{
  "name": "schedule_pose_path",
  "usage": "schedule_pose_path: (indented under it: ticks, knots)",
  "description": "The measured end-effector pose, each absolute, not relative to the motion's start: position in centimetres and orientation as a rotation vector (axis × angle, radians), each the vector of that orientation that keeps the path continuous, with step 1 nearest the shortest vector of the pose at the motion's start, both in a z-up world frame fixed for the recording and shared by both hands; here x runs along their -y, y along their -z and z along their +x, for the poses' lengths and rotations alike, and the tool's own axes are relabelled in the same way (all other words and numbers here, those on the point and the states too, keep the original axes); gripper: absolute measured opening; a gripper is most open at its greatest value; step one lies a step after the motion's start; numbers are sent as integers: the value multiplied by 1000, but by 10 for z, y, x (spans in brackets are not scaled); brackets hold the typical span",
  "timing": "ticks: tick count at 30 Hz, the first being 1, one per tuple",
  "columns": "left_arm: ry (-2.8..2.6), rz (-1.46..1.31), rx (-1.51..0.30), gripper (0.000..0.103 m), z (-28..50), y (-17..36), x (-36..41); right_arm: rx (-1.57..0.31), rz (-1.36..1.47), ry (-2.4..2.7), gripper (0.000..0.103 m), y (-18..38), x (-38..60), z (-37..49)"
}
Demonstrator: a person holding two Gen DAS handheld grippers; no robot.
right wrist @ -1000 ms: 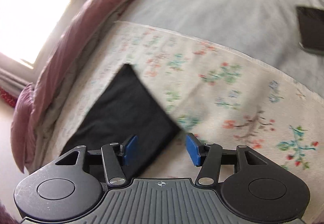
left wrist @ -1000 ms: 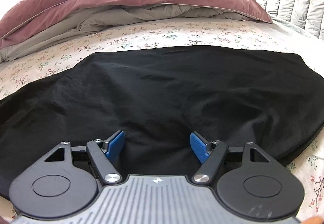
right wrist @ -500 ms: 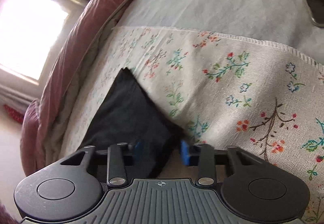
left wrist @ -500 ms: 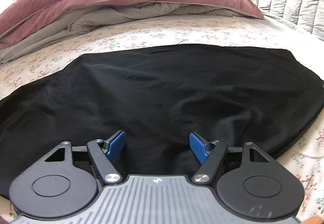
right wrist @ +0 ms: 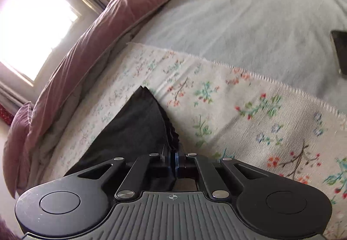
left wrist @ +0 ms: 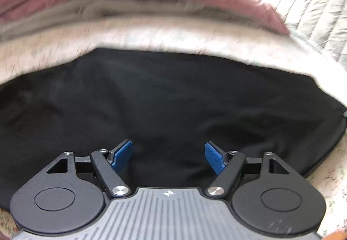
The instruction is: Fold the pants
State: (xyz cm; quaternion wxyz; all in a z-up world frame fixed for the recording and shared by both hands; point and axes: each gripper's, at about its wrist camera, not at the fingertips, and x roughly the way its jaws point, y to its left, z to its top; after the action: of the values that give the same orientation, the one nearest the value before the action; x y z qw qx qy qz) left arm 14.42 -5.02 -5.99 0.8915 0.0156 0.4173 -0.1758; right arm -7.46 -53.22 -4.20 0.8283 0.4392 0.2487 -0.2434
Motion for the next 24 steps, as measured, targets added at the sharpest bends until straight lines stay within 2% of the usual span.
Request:
schedule_pose_path:
  ticks: [3, 12, 19, 24]
  knots:
    - [383, 114, -835, 102, 130, 67, 59, -533, 914, 534, 3, 42, 534, -72]
    - [449, 113, -892, 102, 120, 61, 70, -489, 812, 649, 3, 26, 551, -80]
    - [375, 82, -899, 102, 134, 56, 44, -548, 799, 676, 3, 42, 563, -78]
    - [228, 70, -864, 103, 154, 52, 8, -497, 776, 670, 3, 24, 556, -80]
